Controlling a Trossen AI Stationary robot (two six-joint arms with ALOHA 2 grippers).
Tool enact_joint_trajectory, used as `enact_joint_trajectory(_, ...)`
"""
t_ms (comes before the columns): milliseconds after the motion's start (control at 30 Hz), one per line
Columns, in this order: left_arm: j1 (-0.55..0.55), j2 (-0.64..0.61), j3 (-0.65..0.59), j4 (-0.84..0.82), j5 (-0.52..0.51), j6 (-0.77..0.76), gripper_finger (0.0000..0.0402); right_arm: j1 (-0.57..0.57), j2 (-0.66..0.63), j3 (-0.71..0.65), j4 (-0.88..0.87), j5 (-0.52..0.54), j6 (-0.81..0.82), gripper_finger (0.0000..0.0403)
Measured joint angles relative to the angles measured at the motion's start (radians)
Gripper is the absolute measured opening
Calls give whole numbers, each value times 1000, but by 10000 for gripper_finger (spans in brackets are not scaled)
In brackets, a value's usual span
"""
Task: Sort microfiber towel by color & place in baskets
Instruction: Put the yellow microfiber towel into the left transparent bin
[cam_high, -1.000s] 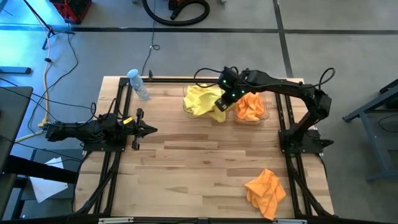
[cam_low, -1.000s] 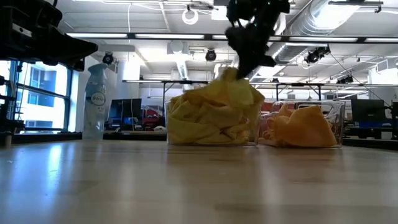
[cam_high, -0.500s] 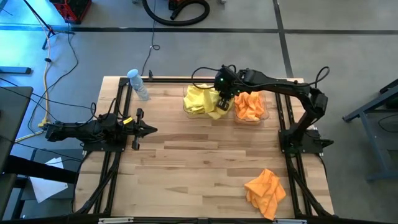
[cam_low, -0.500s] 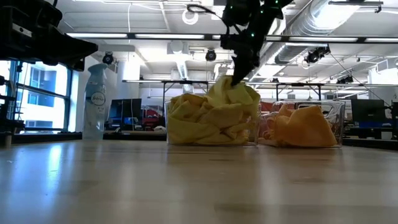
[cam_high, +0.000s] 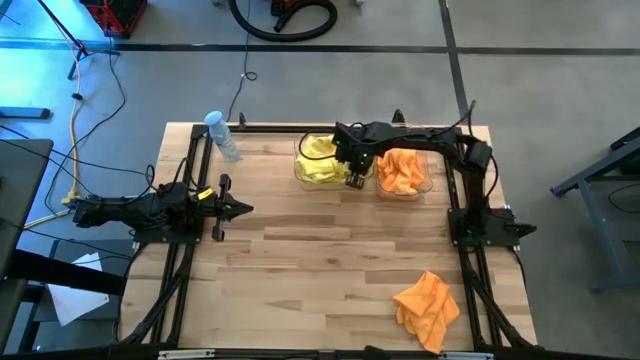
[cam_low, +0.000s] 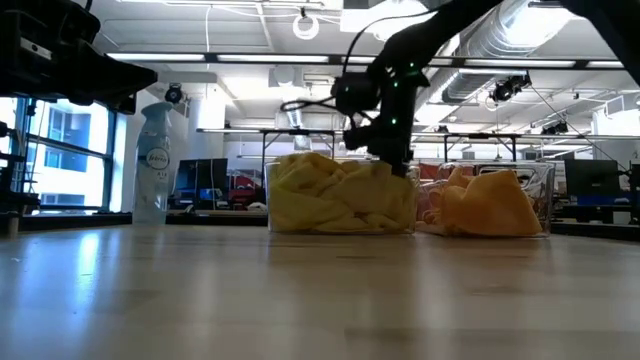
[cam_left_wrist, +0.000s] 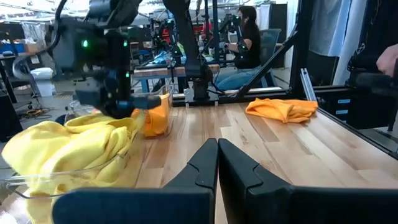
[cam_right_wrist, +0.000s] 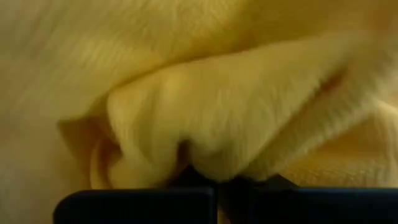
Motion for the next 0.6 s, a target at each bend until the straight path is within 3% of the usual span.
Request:
enact_joint_trajectory(367,0,0,0,0,0,0,0,-2,27,14,-28,15,44,3)
enact_joint_trajectory(600,0,0,0,0,0,0,0,-2,15,165,-169,2,129,62)
